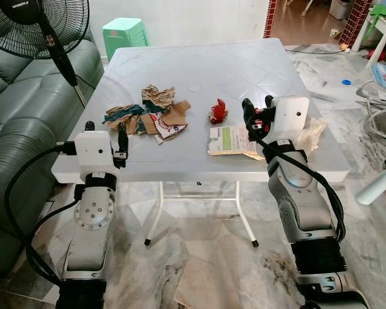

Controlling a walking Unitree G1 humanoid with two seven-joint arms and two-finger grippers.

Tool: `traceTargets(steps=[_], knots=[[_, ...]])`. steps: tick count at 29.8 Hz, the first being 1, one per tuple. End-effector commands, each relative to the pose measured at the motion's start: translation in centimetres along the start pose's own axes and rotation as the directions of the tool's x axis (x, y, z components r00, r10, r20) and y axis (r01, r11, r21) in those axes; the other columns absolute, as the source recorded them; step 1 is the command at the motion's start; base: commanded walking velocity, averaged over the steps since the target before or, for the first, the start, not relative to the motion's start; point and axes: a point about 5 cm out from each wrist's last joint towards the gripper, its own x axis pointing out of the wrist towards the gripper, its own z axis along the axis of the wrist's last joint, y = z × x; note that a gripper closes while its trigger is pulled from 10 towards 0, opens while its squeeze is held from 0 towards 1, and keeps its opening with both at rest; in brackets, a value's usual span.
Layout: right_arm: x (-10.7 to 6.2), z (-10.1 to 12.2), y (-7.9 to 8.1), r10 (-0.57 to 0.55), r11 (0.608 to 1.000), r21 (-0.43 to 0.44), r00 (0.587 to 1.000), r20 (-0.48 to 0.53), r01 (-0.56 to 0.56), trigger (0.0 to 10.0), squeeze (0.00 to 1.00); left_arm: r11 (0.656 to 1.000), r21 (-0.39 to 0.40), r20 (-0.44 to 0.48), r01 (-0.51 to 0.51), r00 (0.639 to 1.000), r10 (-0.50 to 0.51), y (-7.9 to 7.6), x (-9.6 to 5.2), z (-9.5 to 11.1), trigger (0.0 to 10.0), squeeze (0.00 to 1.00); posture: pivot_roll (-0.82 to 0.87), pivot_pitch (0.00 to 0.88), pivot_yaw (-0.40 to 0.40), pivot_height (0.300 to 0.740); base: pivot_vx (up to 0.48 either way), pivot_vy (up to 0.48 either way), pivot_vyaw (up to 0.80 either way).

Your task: Picking trash to rubbish bin

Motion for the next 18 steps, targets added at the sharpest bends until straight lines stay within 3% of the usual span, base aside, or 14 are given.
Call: traceTargets(steps=[1,8,10,11,18], knots=[[0.0,0.2,-0.2,-0.012,1.0,0.001,1.0,0.004,0.012,10.0,0.0,1.0,0.003,-0.006,-0.014,1.0,0.014,0.2,0.0,-0.1,10.0,0.0,0.01,0.034,0.036,0.74,0.0,0.0,0.0],[0.0,0.2,-0.2,-0.012,1.0,0.001,1.0,0.004,0.012,10.0,0.0,1.0,0.003,-0.006,-0.014,1.0,0.014,0.2,0.0,-0.1,10.0,0.0,0.01,0.034,0.036,0.74,0.0,0.0,0.0],[-0.1,0.2,-0.2,-0.009,1.0,-0.003,1.0,0.001,0.009,10.0,0.0,1.0,0.004,-0.008,-0.014,1.0,0.014,0.2,-0.1,-0.2,10.0,0.0,0.0,0.0,0.0,0.74,0.0,0.0,0.0],[-0.7,-0.7,0.5,0.039,0.999,0.006,0.999,-0.023,-0.039,10.0,0.0,1.0,-0.015,-0.036,-0.014,0.999,0.013,-0.1,-0.2,-0.6,10.0,0.0,0.03,0.035,0.028,0.74,0.0,0.0,0.0],[-0.9,-1.1,0.8,0.061,0.998,0.011,0.997,-0.036,-0.061,10.0,0.0,1.0,-0.025,-0.048,-0.008,0.999,0.007,-0.3,-0.3,-0.8,10.0,0.0,0.03,0.036,0.027,0.74,0.0,0.0,0.0]])
